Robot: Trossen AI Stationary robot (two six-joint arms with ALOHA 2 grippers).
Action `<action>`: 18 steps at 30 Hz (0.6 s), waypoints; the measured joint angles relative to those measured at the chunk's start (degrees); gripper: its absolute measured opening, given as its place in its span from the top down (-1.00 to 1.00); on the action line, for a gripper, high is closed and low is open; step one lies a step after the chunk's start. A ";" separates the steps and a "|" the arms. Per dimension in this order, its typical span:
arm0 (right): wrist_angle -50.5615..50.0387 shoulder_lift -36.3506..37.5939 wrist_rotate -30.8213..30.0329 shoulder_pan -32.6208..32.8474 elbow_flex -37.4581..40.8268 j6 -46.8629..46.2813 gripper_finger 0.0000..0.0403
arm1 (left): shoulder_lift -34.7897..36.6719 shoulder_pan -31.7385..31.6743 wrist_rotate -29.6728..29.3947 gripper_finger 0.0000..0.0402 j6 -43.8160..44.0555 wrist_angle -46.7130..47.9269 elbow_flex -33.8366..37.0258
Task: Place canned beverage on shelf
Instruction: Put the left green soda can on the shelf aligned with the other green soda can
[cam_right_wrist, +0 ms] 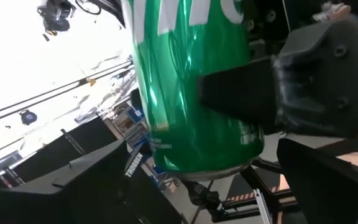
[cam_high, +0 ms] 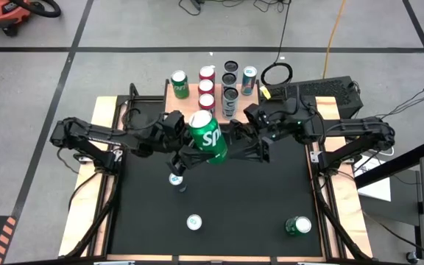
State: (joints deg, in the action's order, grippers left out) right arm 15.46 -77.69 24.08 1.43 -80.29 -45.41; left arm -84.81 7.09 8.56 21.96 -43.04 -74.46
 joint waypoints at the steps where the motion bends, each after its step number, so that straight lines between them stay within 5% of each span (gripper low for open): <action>1: -0.11 -0.04 0.02 -0.02 0.00 0.00 -0.96 | 0.00 0.00 0.00 -0.50 0.04 0.06 0.02; 18: -1.31 0.35 0.67 -0.11 0.00 -3.00 -0.91 | 0.02 -0.40 -0.11 -0.50 6.25 4.38 0.02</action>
State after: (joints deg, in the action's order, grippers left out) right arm 14.16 -77.34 24.74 1.32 -80.29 -48.40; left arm -84.79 6.69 8.45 28.20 -38.66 -74.43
